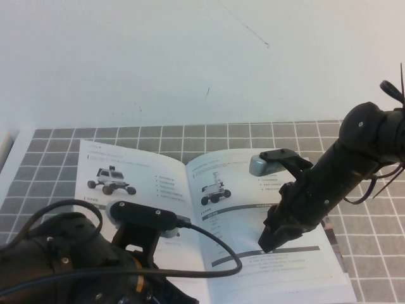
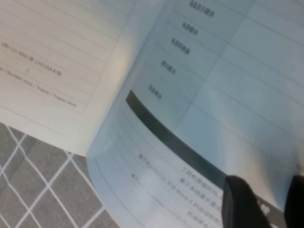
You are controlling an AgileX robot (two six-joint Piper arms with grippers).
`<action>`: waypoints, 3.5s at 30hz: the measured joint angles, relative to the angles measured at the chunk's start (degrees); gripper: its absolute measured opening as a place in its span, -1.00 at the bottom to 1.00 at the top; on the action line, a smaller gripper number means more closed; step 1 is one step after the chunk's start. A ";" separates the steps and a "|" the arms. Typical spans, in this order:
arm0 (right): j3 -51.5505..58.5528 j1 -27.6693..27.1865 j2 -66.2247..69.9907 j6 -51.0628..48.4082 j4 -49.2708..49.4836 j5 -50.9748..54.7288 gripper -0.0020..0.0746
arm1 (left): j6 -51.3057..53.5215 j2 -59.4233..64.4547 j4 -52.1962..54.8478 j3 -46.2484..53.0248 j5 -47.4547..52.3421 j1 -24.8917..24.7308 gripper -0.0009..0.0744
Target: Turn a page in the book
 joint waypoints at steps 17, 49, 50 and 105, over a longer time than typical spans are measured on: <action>3.09 -0.03 1.60 -0.19 -1.19 -5.60 -0.69 | 2.52 -6.03 -8.64 -2.57 0.40 0.00 -0.99; 5.44 -0.84 1.81 0.63 6.12 -6.87 -0.71 | -12.13 16.70 19.60 -11.56 -4.61 5.92 -0.99; 5.44 -0.84 1.81 0.77 6.11 -6.87 -0.71 | -12.39 17.83 19.71 -11.68 -4.61 5.92 -0.99; 45.82 -0.23 -97.60 37.66 -47.86 -7.33 -0.95 | -2.36 -55.21 23.33 14.91 1.49 2.42 -0.99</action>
